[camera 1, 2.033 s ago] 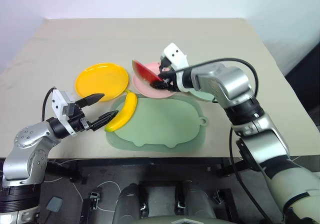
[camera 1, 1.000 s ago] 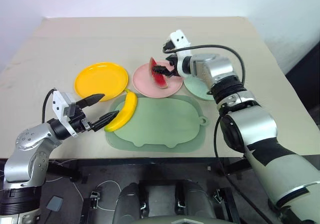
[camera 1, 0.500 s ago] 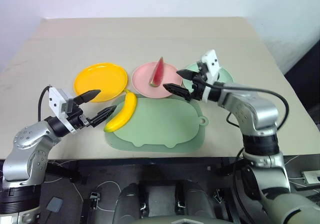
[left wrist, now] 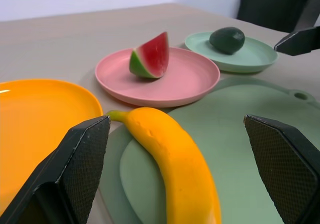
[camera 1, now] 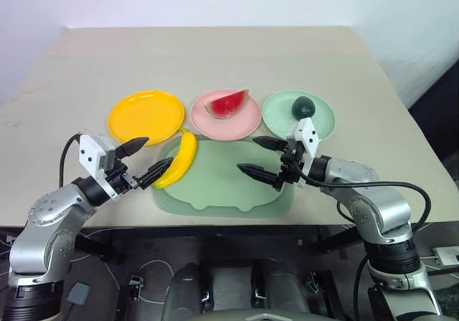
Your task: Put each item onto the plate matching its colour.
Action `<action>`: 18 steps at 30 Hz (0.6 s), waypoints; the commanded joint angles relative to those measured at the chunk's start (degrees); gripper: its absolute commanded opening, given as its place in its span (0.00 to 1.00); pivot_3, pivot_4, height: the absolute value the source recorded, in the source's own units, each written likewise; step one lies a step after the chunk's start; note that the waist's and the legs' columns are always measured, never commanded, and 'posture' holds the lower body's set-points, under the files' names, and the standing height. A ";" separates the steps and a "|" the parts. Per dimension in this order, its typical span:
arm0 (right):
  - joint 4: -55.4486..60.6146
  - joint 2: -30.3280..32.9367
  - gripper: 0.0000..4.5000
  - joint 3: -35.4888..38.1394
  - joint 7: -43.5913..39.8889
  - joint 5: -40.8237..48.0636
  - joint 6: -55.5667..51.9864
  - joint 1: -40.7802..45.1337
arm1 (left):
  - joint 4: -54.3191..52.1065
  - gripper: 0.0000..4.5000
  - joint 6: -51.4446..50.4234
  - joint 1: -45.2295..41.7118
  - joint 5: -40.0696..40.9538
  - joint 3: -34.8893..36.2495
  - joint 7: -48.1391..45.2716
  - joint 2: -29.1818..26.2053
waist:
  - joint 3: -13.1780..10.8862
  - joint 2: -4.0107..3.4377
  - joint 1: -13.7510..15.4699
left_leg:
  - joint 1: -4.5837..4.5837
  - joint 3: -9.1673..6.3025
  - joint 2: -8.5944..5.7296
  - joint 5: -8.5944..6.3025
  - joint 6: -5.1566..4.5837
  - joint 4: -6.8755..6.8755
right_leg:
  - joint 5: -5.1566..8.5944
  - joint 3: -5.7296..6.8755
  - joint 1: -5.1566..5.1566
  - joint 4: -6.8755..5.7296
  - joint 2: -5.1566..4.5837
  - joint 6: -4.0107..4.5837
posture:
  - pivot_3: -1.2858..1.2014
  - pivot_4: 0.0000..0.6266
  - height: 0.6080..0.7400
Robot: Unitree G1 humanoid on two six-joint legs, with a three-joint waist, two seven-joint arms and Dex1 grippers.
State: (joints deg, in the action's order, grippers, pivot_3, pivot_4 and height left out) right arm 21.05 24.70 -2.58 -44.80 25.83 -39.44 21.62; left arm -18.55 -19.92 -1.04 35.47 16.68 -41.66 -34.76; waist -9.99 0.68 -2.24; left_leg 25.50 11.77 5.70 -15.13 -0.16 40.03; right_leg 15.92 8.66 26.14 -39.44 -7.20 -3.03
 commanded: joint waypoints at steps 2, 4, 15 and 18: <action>0.12 1.65 0.99 1.96 -0.80 1.55 1.50 2.19 | -4.14 1.00 -2.30 -0.62 -1.23 -1.10 4.52 0.76 | 0.00 0.00 0.16 | 0.00 0.00 0.00 0.00 0.00 0.01 | 0.00 0.00 0.00 0.00 0.00 0.00 | 0.52 0.24 0.66; 0.04 2.41 0.99 2.79 -1.15 2.37 1.33 2.28 | -4.91 1.00 -3.47 -1.26 -3.37 -2.72 7.11 1.05 | 0.01 0.02 0.41 | -0.01 -0.02 -0.01 0.00 -0.01 0.02 | 0.00 0.00 -0.05 0.01 0.00 0.00 | 0.52 0.24 0.66; 1.04 4.53 0.99 4.03 -0.29 4.02 1.17 1.07 | -5.11 1.00 -12.91 -6.96 -6.37 -8.91 18.26 6.41 | 0.03 0.05 1.43 | -0.07 -0.03 -0.02 0.00 -0.01 0.04 | -0.01 0.01 -0.10 0.00 0.00 0.01 | 0.52 0.24 0.66; 1.01 4.67 0.99 3.97 0.24 3.93 1.25 1.15 | -3.20 1.00 -16.50 -9.63 -7.03 -10.04 19.85 6.92 | 0.04 0.07 1.56 | -0.07 -0.05 -0.02 0.00 -0.01 0.06 | -0.01 0.02 -0.13 0.00 0.00 0.01 | 0.52 0.24 0.66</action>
State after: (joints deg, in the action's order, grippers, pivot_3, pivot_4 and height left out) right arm 20.33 28.97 0.00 -44.83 28.80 -38.89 22.23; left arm -21.77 -34.91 -9.31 29.12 7.20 -23.02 -27.81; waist -9.95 0.75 -0.68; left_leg 25.43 11.71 5.68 -15.13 -0.17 40.10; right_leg 15.92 8.68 26.00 -39.44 -7.20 -3.02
